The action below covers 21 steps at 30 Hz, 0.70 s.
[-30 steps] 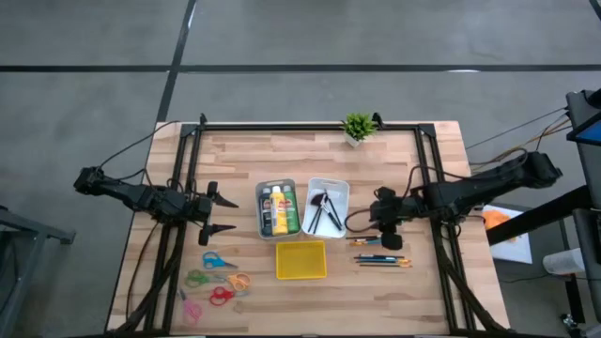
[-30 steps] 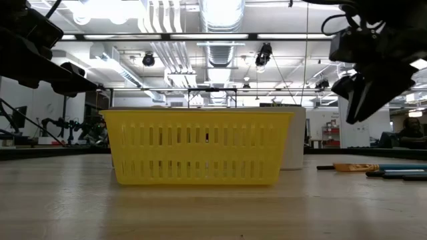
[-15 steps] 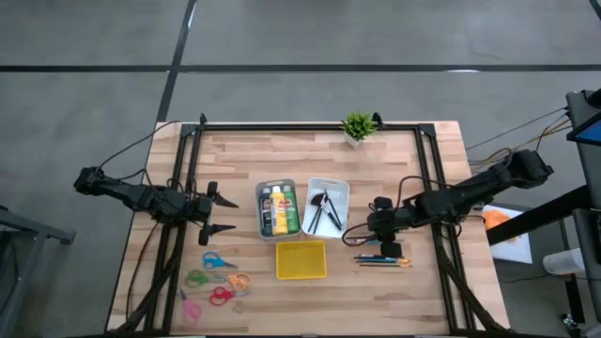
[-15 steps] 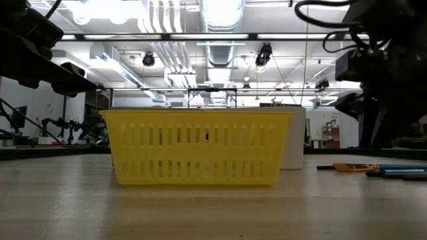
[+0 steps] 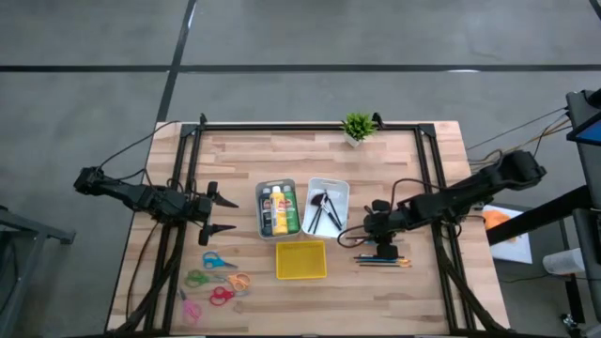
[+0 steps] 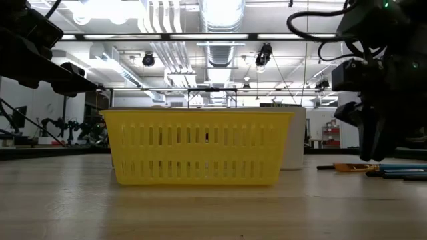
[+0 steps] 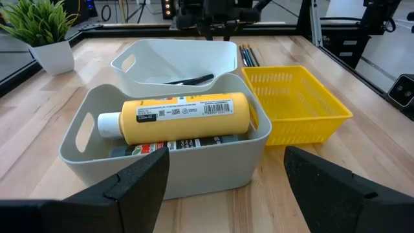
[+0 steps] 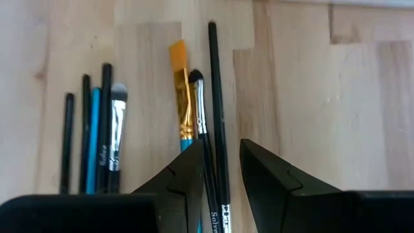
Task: Pick & Place Paint Supplies
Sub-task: Put the silver paint brush into the white bin
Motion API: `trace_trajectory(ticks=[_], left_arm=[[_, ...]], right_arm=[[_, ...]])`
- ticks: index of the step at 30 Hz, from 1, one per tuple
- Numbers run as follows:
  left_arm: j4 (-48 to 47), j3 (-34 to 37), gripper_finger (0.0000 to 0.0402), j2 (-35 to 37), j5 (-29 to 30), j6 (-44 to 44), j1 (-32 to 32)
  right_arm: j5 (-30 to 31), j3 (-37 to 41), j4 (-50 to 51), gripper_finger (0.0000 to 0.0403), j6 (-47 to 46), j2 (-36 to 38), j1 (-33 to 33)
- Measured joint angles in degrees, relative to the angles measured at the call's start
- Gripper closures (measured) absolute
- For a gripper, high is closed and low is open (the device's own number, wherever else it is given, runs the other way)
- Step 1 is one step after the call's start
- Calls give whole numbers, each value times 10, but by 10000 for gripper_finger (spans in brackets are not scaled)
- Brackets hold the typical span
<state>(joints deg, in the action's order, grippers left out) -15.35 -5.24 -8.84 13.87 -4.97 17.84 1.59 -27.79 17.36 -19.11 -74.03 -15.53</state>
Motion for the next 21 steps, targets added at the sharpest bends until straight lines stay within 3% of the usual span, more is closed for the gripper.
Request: trace_trajectory(ticks=[11, 21], left_arm=[[0, 0, 96, 0, 0, 0, 0], [0, 0, 96, 0, 0, 0, 0]], right_arm=[[16, -1, -4, 303, -4, -39, 0], [32, 1, 5, 303, -4, 17, 0]])
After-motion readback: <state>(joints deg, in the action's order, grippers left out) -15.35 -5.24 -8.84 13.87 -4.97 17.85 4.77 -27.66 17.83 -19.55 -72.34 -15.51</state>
